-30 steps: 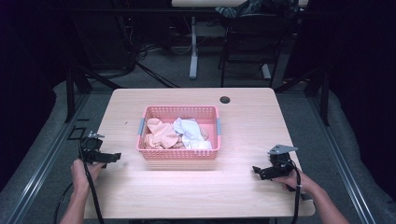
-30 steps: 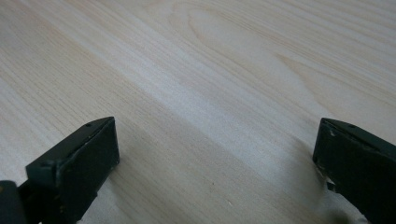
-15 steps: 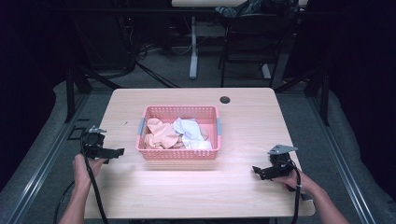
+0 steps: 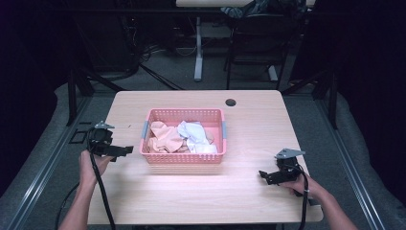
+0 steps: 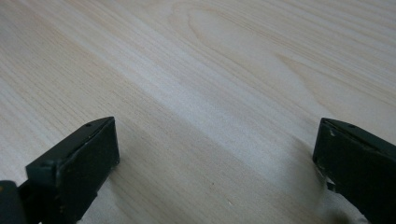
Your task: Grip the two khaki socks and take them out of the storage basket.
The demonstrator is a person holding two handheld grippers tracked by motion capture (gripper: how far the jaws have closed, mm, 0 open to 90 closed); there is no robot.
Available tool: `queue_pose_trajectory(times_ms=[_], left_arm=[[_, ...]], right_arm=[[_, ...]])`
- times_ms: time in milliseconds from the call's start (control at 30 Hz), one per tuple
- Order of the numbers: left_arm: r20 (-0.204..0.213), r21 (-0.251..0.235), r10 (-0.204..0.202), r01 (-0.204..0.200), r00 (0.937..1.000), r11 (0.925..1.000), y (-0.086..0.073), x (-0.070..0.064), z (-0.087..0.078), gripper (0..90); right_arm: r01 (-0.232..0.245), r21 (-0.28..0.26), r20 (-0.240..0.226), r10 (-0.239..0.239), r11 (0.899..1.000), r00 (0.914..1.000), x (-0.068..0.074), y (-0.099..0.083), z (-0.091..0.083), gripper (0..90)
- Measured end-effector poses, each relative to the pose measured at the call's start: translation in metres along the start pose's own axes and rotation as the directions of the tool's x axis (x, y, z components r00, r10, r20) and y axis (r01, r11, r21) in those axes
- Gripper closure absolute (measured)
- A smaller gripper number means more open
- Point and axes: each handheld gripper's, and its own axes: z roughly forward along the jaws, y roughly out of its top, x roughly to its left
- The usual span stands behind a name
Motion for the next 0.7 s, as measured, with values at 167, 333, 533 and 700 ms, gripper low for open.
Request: queue_pose_trajectory(times_ms=[167,333,533,700], left_arm=[[0.006,-0.009,0.013,-0.013,0.9999,0.9999,0.010,-0.004,-0.004,0.2],[0.019,-0.004,0.042,-0.042,0.9989,0.9991,0.027,-0.014,-0.006,0.2],[0.035,-0.003,0.090,-0.090,0.9953,0.9959,0.046,-0.027,-0.004,0.2],[0.058,0.002,0.127,-0.127,0.9902,0.9919,0.063,-0.039,-0.002,0.2]], right_arm=[[0.000,0.000,0.000,0.000,1.000,1.0000,0.000,0.000,0.000,0.0],[-0.001,0.002,-0.001,0.001,1.000,1.0000,0.000,0.000,0.000,0.0],[-0.001,0.000,0.000,0.001,1.000,1.0000,0.000,0.000,0.000,0.0],[0.000,0.000,0.000,0.000,1.000,1.0000,0.000,0.000,0.000,0.0]])
